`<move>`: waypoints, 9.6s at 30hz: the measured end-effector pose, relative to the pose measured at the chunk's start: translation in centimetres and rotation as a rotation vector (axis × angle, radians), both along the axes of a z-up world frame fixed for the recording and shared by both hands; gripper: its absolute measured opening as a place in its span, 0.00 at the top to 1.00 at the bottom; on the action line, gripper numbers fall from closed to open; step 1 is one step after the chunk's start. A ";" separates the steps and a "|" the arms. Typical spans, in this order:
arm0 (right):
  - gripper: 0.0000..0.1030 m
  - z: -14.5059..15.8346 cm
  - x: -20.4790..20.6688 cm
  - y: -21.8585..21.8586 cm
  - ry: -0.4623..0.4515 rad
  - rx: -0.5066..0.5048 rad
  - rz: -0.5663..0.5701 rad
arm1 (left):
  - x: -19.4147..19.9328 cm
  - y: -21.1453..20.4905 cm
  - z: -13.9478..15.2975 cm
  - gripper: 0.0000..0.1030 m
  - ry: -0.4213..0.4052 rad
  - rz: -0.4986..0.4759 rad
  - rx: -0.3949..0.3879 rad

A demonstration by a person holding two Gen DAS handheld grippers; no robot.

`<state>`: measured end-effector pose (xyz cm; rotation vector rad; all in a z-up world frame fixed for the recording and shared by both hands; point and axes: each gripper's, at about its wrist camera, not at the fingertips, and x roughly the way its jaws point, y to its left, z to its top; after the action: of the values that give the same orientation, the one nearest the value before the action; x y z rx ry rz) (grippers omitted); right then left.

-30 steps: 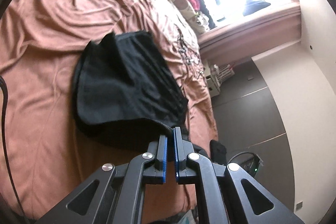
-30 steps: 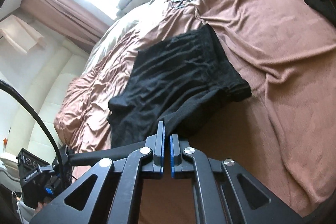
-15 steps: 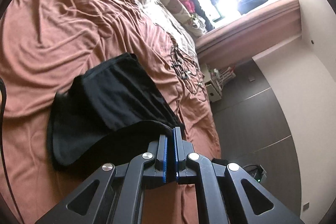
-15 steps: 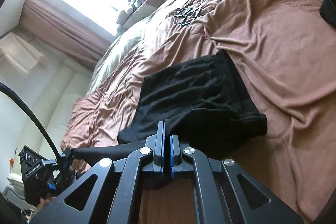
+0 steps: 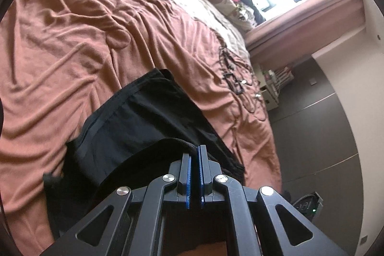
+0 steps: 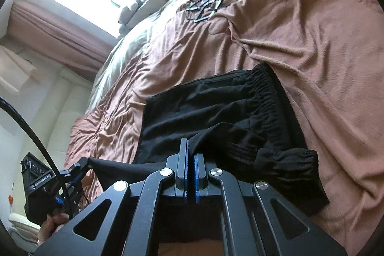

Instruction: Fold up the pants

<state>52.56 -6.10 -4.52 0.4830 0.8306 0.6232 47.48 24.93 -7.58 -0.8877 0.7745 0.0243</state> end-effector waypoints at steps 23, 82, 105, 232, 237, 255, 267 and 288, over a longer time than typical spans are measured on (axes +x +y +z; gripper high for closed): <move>0.36 3.2 -0.9 -1.3 -0.134 -0.343 0.078 | 5.4 -0.4 -4.5 0.49 0.199 -0.393 0.409; 0.98 1.2 9.4 1.6 -0.133 -0.347 -0.019 | 20.9 -0.7 -3.2 0.96 0.226 -0.332 0.761; 0.57 1.6 9.4 0.9 -0.146 -0.337 -0.034 | 21.6 1.1 -5.2 0.46 0.312 -0.269 0.717; 0.81 -4.9 -5.4 -7.2 0.035 0.099 0.152 | -17.1 1.9 -4.7 0.85 0.173 -0.346 0.075; 0.81 -4.0 -6.8 -7.0 0.013 0.074 0.196 | -21.1 2.1 -4.9 0.85 0.175 -0.316 0.046; 0.47 -3.9 -6.9 -5.3 0.095 -0.138 0.233 | -27.1 1.9 -7.3 0.58 0.299 -0.255 -0.017; 0.35 -3.5 -4.4 -4.0 0.023 -0.161 0.262 | -24.4 4.6 -6.1 0.49 0.246 -0.222 0.124; 0.38 -5.5 0.2 0.8 -0.003 -0.247 0.364 | -13.2 4.9 -9.0 0.49 0.269 -0.357 0.277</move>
<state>52.73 -5.25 -9.98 0.1048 0.9878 0.8416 34.26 29.86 -16.62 -0.4793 1.1430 -0.0641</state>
